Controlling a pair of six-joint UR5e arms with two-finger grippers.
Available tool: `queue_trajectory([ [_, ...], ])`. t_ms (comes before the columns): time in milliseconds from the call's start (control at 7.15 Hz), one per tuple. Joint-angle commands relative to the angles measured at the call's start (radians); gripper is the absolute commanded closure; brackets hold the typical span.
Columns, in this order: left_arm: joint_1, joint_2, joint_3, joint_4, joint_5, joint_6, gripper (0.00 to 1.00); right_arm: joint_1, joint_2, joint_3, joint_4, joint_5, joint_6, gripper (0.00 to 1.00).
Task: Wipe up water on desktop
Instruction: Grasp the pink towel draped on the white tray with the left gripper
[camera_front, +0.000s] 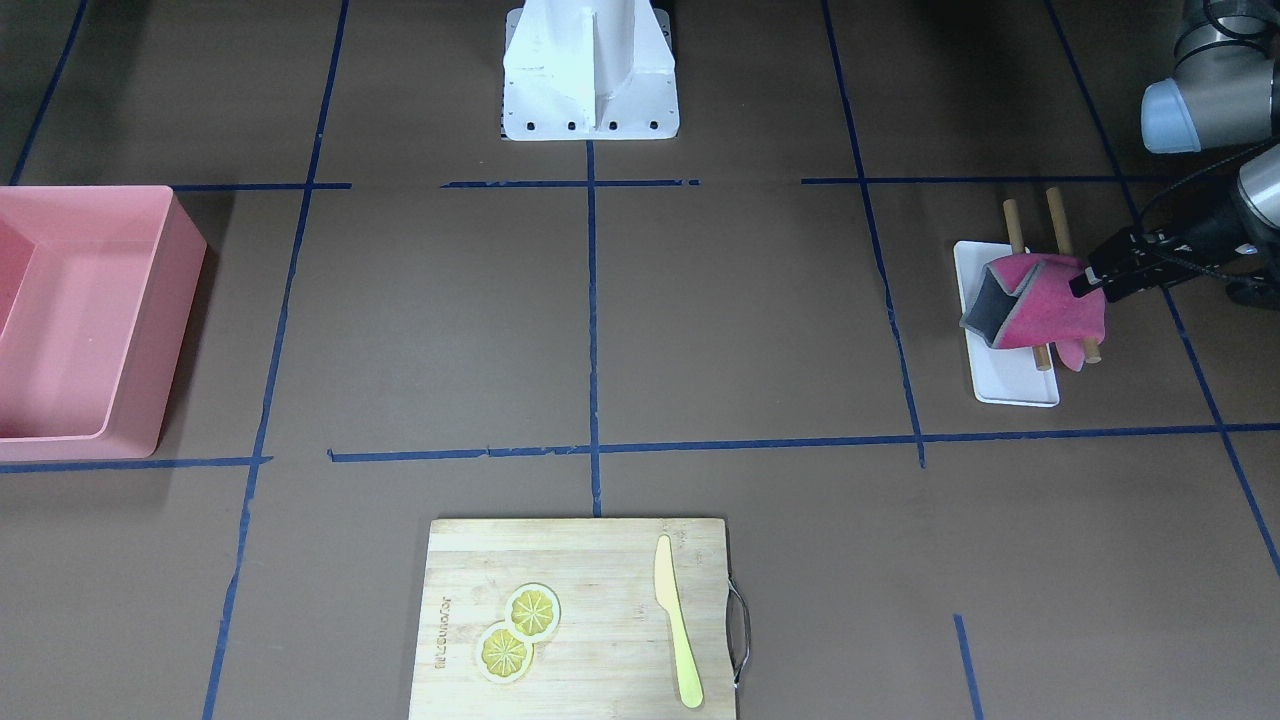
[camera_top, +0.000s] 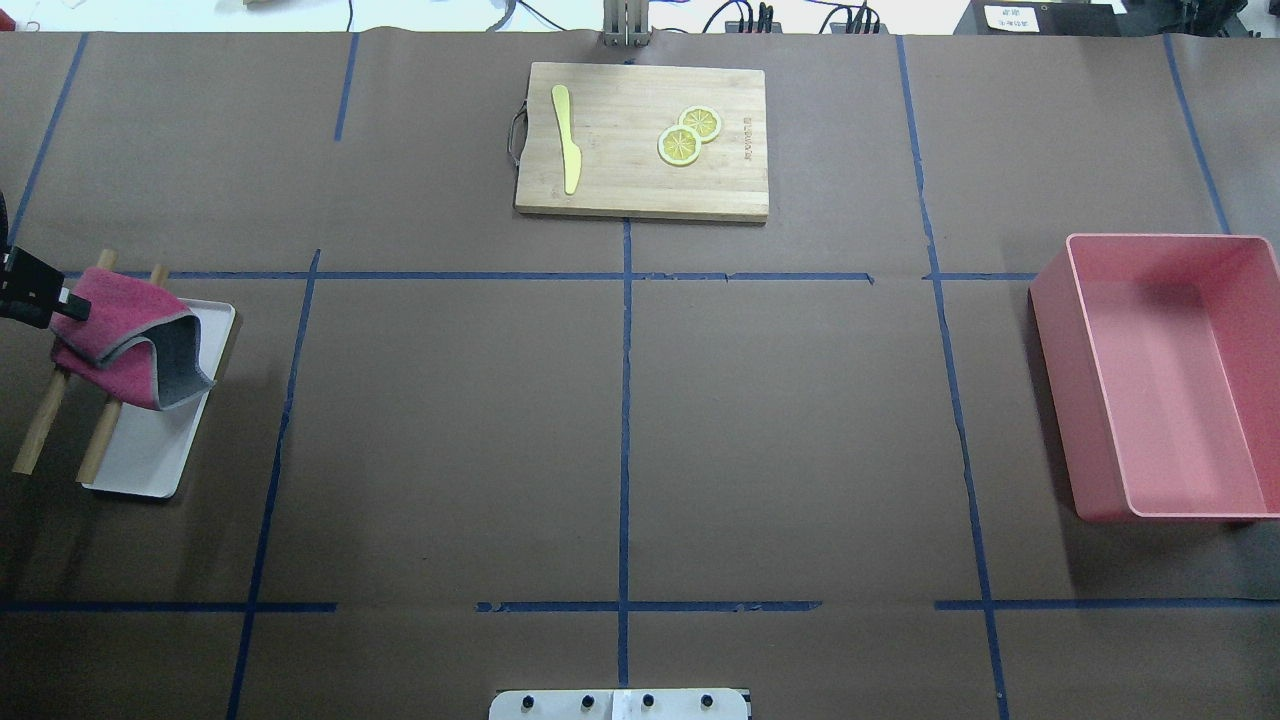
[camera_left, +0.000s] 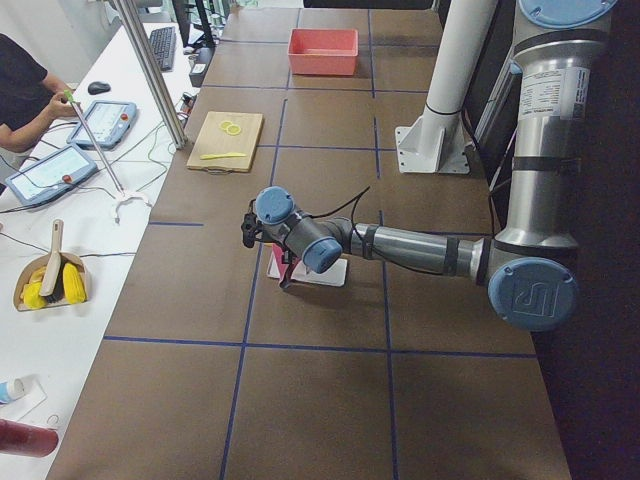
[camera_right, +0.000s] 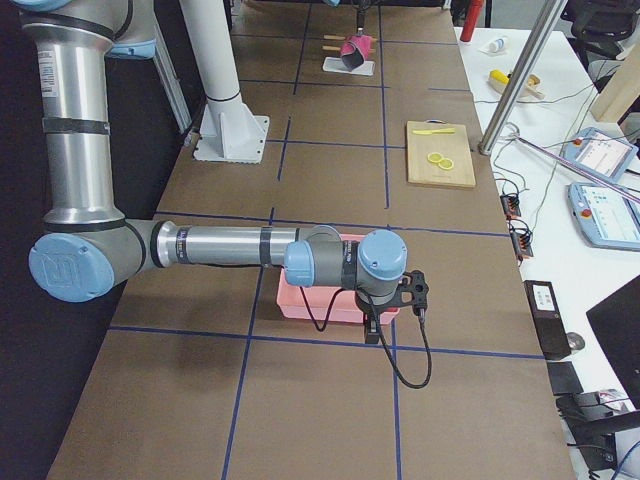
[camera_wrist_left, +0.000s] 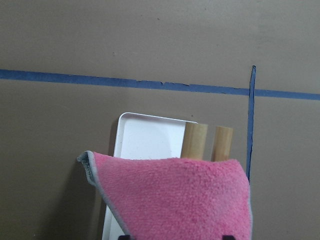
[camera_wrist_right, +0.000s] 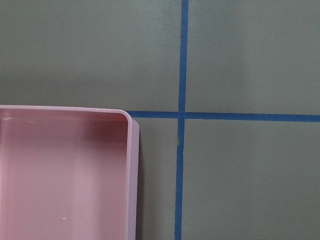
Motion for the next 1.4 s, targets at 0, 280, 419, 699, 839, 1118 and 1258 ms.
queue_trajectory([
  [0, 0.002, 0.0, 0.002, 0.0, 0.0, 0.001, 0.72, 0.0, 0.0, 0.0, 0.0, 0.0, 0.0, 0.0],
  [280, 0.0, 0.002, 0.003, 0.003, -0.002, 0.001, 0.89, 0.0, 0.0, 0.0, 0.0, 0.0, 0.0, 0.0],
  [419, 0.0, 0.002, 0.003, 0.003, -0.005, 0.001, 0.93, 0.0, 0.0, 0.0, 0.0, 0.0, 0.0, 0.0],
  [699, -0.011, 0.005, -0.009, 0.005, -0.018, 0.003, 0.97, 0.0, 0.005, 0.002, 0.0, 0.0, 0.0, 0.0],
  [839, -0.046, 0.006, -0.006, 0.011, -0.082, 0.003, 0.98, 0.0, 0.009, 0.002, 0.0, 0.0, -0.001, 0.0],
  [1118, -0.144, -0.001, -0.015, 0.045, -0.199, 0.005, 0.99, -0.002, 0.011, 0.008, 0.0, 0.0, -0.001, 0.0],
  [1258, -0.159, -0.004, -0.03, 0.049, -0.222, 0.003, 0.99, -0.003, 0.011, 0.008, 0.0, 0.002, -0.001, 0.0],
])
